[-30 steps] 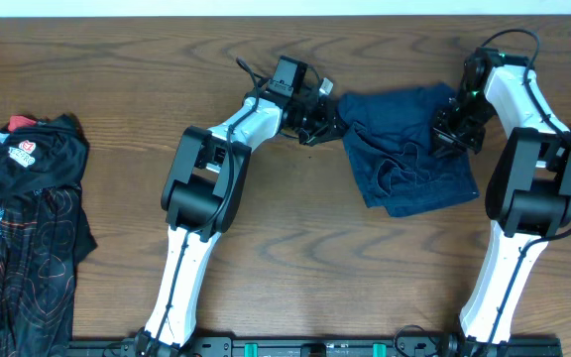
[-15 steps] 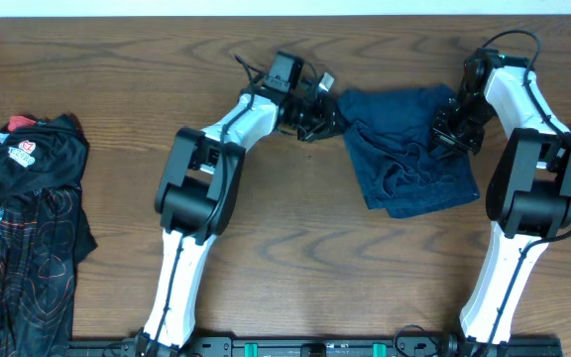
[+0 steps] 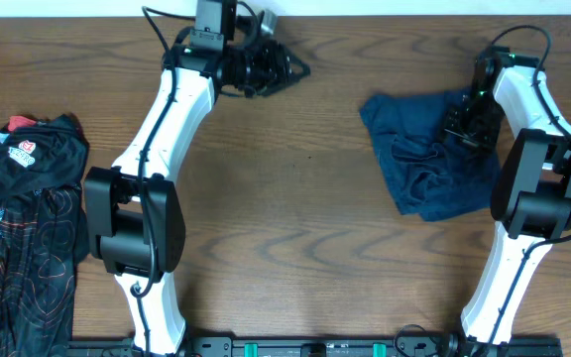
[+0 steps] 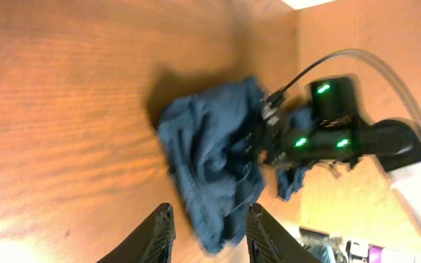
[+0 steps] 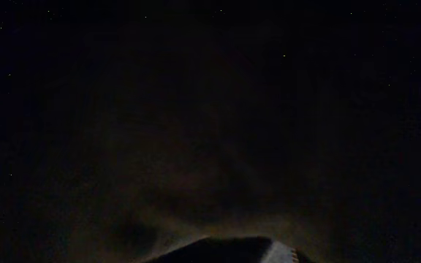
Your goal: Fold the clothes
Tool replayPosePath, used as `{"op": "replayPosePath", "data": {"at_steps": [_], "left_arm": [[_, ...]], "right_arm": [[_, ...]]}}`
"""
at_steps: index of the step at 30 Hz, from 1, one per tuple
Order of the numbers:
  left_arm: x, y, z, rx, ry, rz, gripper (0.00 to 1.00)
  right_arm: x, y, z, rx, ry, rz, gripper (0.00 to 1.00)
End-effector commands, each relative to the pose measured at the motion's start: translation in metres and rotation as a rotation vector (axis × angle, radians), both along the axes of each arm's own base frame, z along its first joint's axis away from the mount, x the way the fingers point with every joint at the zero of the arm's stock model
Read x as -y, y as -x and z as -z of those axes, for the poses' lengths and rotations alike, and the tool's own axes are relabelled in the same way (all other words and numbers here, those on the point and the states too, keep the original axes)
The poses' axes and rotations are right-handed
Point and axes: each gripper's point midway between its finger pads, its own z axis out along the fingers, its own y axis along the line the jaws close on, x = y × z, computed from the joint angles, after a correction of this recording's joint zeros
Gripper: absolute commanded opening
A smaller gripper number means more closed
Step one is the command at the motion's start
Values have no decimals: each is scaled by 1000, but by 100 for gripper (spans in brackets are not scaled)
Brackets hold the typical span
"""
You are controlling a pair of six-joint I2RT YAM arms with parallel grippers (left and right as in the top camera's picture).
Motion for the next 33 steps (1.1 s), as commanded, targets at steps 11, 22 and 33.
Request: {"op": "replayPosePath", "data": {"at_steps": [11,22,33], "left_arm": [[-4,17,26,-5,-107,69,35],[-10,25,35,-38,-151,75,35],[-46,6,49,-26,-271,-27,35]], "right_arm": [[-111,-86,-25,387,-113,-772,93],[-173,-85,-34,403,-32,-958,99],[-231,-53,-31,354,-77,-1143,99]]}}
